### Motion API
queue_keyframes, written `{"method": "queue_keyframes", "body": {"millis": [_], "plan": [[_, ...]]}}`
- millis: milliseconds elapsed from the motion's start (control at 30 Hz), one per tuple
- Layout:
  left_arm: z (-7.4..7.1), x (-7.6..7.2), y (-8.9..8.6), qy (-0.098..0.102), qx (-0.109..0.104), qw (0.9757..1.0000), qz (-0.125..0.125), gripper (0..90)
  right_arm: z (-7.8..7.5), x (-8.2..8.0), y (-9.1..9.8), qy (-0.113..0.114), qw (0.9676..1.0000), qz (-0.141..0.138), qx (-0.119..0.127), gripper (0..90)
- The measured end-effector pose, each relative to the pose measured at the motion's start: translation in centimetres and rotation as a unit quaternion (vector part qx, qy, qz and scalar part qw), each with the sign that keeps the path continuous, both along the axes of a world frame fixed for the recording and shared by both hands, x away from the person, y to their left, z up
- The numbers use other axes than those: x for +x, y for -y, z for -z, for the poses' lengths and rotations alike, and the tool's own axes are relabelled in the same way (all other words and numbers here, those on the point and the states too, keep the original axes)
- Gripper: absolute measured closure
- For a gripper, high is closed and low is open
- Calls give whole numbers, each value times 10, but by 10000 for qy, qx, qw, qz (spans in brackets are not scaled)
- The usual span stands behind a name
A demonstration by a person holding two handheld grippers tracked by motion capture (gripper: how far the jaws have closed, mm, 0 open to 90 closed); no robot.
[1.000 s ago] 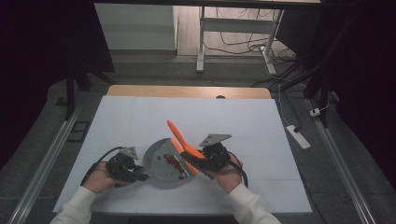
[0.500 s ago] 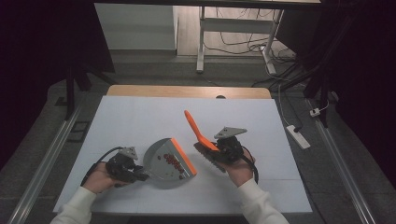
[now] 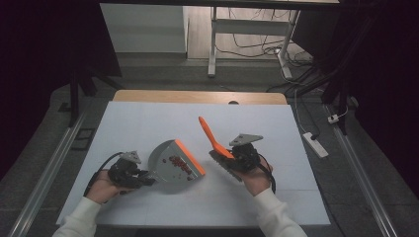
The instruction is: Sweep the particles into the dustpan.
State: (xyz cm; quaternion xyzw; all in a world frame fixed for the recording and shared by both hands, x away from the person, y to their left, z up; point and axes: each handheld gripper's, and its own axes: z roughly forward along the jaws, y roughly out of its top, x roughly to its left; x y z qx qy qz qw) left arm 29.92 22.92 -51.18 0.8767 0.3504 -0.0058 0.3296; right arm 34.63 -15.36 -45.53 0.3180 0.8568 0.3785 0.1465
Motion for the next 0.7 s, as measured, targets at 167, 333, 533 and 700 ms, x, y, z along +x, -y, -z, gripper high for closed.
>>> {"method": "queue_keyframes", "body": {"millis": [167, 333, 533, 700], "plan": [[-3, 1, -6, 47, -185, 9994, -286, 614, -1, 1, 2, 24, 10000, 22, -16, 703], [-4, 2, -9, 73, -205, 9990, -395, 613, -1, 2, 4, 16, 10000, 31, -24, 703], [-7, -1, -9, 103, -287, 9981, -533, 613, 1, 2, 5, -35, 10000, 33, -61, 703], [-10, -5, -11, 164, -308, 9972, -655, 613, 1, 3, 10, -34, 10000, 67, -65, 703]]}}
